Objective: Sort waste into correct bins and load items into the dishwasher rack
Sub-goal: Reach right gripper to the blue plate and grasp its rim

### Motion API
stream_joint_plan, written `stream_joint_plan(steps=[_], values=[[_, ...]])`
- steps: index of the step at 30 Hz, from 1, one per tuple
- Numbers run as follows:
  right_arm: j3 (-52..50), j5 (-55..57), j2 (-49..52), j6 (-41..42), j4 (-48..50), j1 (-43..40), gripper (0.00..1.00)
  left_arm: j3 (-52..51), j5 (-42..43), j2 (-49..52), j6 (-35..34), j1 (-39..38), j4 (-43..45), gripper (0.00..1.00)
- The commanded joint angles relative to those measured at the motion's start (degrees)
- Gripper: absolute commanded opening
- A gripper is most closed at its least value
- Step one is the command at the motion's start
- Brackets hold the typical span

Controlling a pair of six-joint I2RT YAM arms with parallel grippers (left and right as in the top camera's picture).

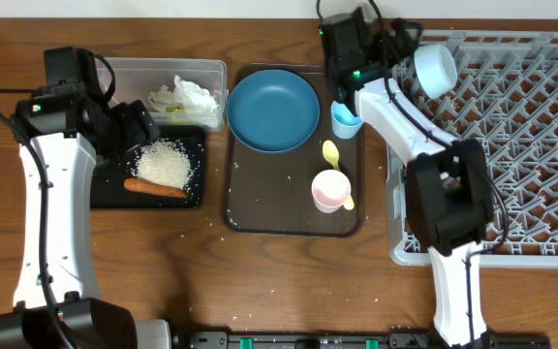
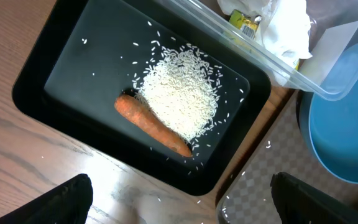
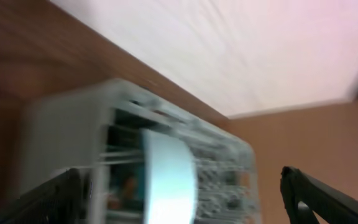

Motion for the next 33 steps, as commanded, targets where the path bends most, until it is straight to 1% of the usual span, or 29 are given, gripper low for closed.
stream_joint_plan(steps=[1, 2, 5, 6, 7, 10, 13, 14, 18, 19, 22, 26, 30, 33], values=[[0.1, -24.4, -9.4, 11.3, -5.8, 0.7, 0.99, -0.4, -0.5, 0.2, 0.3, 0.2, -0.2, 0.94], [0.1, -32.5, -11.0, 12.5, -8.7, 0.5, 0.99, -0.4, -0.5, 0.2, 0.3, 0.2, -0.2, 0.94], [0.1, -52.6, -14.1, 17.1, -14.6, -0.1, 0.92, -0.4, -0.5, 0.2, 0.3, 0.2, -0.2, 0.94], [0.1, -55.7, -14.6, 18.2, -15.5, -0.2, 0.87, -0.4, -0.5, 0.2, 0.3, 0.2, -0.2, 0.94], [0.1, -59.2, -15.0, 20.2, -16.5, -0.3, 0.78, -0.4, -0.5, 0.2, 0.3, 0.2, -0.2, 0.94], [0.1, -65.7, -15.0, 27.3, -18.9, -0.4, 0.77, -0.4, -0.5, 0.2, 0.3, 0.2, -0.2, 0.94], [0.0, -69.3, -14.1, 32.8, -20.5, 0.3, 0.77, -0.4, -0.5, 0.2, 0.3, 0.2, -0.2, 0.94], [0.0, -69.3, -13.8, 34.1, -21.2, 0.7, 0.75, -0.4, -0.5, 0.2, 0.3, 0.2, -0.2, 0.94], [0.0, -68.8, -12.2, 41.1, -24.2, 2.7, 0.63, -0.4, -0.5, 0.2, 0.3, 0.2, -0.2, 0.94], [0.0, -68.1, -12.0, 43.1, -24.8, 3.3, 0.62, -0.4, -0.5, 0.2, 0.3, 0.2, -0.2, 0.94], [0.0, -63.2, -10.5, 47.9, -26.2, 5.4, 0.56, -0.4, -0.5, 0.2, 0.3, 0.2, -0.2, 0.94], [0.0, -54.9, -9.5, 53.0, -28.9, 8.3, 0.55, -0.4, -0.5, 0.2, 0.3, 0.2, -0.2, 0.94], [0.0, -43.5, -8.6, 60.5, -33.2, 11.1, 0.54, -0.4, -0.5, 0.2, 0.3, 0.2, -0.2, 0.94], [0.0, -40.8, -7.0, 61.8, -34.1, 11.8, 0.54, -0.4, -0.5, 0.2, 0.3, 0.2, -0.2, 0.94]])
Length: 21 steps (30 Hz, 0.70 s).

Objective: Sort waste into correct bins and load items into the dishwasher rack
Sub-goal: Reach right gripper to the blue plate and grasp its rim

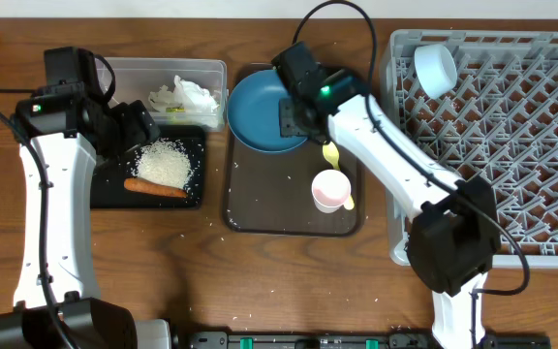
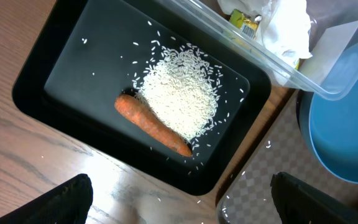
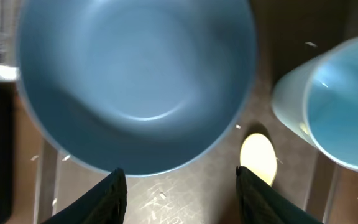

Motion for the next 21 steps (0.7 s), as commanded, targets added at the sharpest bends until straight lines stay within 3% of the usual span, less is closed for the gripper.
stream_joint_plan(steps=[1, 13, 21], values=[[-0.1, 7.7, 2.9, 5.6, 0.0, 0.5, 0.54, -0.3, -0.5, 0.2, 0.3, 0.2, -0.2, 0.94], [-0.1, 3.9, 10.2, 6.1, 2.1, 0.4, 0.43, -0.3, -0.5, 0.2, 0.3, 0.2, -0.2, 0.94], [-0.1, 3.9, 11.7, 6.1, 3.2, 0.4, 0.1, -0.3, -0.5, 0.2, 0.3, 0.2, -0.2, 0.94]])
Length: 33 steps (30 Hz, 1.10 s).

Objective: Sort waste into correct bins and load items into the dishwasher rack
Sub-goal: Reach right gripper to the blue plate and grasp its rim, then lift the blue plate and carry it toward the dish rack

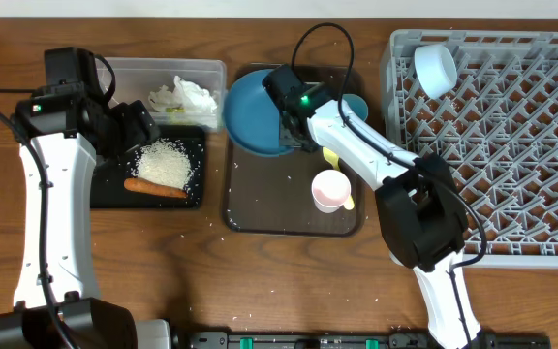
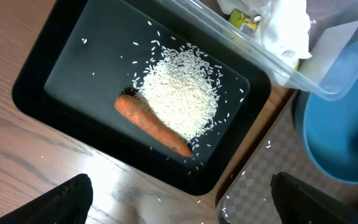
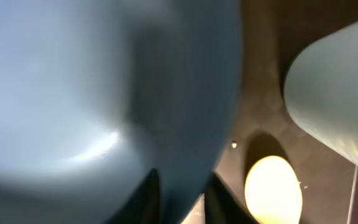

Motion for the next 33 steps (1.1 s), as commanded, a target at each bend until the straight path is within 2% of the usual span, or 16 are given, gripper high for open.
stream_joint_plan(steps=[1, 4, 12, 18, 24, 29, 33], values=[[-0.1, -0.3, 1.1, 0.0, 0.8, 0.2, 0.08, -0.3, -0.5, 0.2, 0.3, 0.2, -0.2, 0.94], [-0.1, -0.3, 1.1, -0.2, 1.5, 0.1, 0.01, -0.3, -0.5, 0.2, 0.3, 0.2, -0.2, 0.94], [0.0, -0.5, 1.0, -0.9, 1.6, -1.8, 0.01, -0.3, -0.5, 0.2, 0.3, 0.2, -0.2, 0.94], [2.6, -4.2, -1.1, -9.3, 3.1, -3.6, 0.01, -0.3, -0.5, 0.2, 0.3, 0.2, -0.2, 0.94], [9.8, -9.0, -5.5, -16.7, 1.4, -4.9, 0.01, -0.3, -0.5, 0.2, 0.3, 0.2, -0.2, 0.94], [15.8, -8.4, -11.1, -20.5, -2.8, -7.2, 0.01, -0.3, -0.5, 0.2, 0.3, 0.2, -0.2, 0.94], [17.3, -3.5, -16.5, -20.6, -5.2, -10.6, 0.01, -0.3, -0.5, 0.2, 0.3, 0.2, -0.2, 0.94]])
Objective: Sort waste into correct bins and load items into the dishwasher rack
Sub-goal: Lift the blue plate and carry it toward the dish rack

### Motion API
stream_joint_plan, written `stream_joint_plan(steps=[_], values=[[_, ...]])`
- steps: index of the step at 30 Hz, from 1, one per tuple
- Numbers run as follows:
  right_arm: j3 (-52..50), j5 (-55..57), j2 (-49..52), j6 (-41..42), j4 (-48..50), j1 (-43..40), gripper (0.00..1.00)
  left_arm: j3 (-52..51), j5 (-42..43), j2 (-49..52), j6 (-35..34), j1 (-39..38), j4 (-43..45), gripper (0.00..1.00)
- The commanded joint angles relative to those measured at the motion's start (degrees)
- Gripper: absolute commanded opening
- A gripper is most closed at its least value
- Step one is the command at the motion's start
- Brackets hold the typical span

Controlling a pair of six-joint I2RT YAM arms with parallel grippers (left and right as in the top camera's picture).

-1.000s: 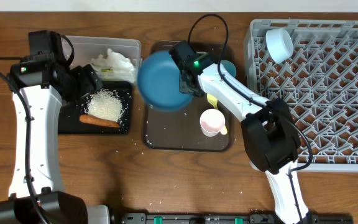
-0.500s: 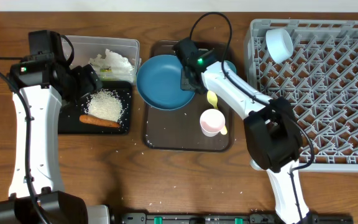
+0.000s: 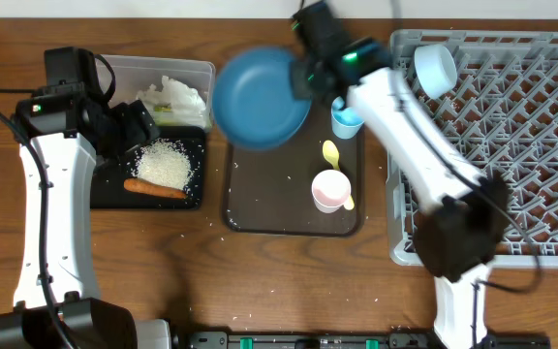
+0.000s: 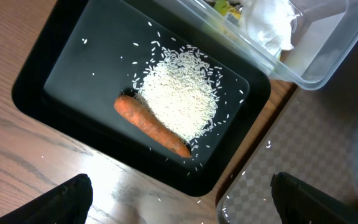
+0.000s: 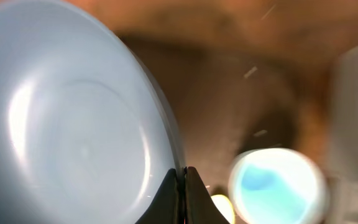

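My right gripper (image 3: 310,76) is shut on the rim of the blue plate (image 3: 258,98), holding it lifted and tilted above the brown tray (image 3: 260,208); the wrist view shows the plate (image 5: 73,143) pinched between the fingers. On the tray stand a light-blue cup (image 3: 345,120), a pink cup (image 3: 329,190) and a yellow spoon (image 3: 331,153). A white bowl (image 3: 435,68) sits in the grey dishwasher rack (image 3: 511,145). My left gripper (image 4: 179,205) hangs open over the black bin (image 4: 73,74) holding rice (image 4: 179,99) and a carrot (image 4: 153,126).
A clear bin (image 3: 129,78) with crumpled white paper (image 3: 174,95) stands behind the black bin (image 3: 105,189). Rice grains lie scattered on the tray and the wooden table (image 3: 289,281).
My right gripper was shut on the blue plate's edge with the plate low on the tray; now it holds the plate raised and tilted. The left arm has not moved.
My right gripper was up by the rack near the white bowl. Then it stood open over the blue plate on the tray. Then it closed on the plate's right rim. Now the plate is lifted off the tray. The left arm stayed still throughout.
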Motion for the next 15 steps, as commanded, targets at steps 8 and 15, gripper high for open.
stream_joint_plan(steps=[8, 15], values=[[2.7, 9.3, -15.8, -4.9, -3.3, -14.6, 0.01, -0.3, -0.5, 0.2, 0.3, 0.2, -0.2, 0.94], [2.7, 31.7, -18.9, -5.8, -4.6, -22.3, 0.01, -0.3, -0.5, 0.2, 0.3, 0.2, -0.2, 0.95]])
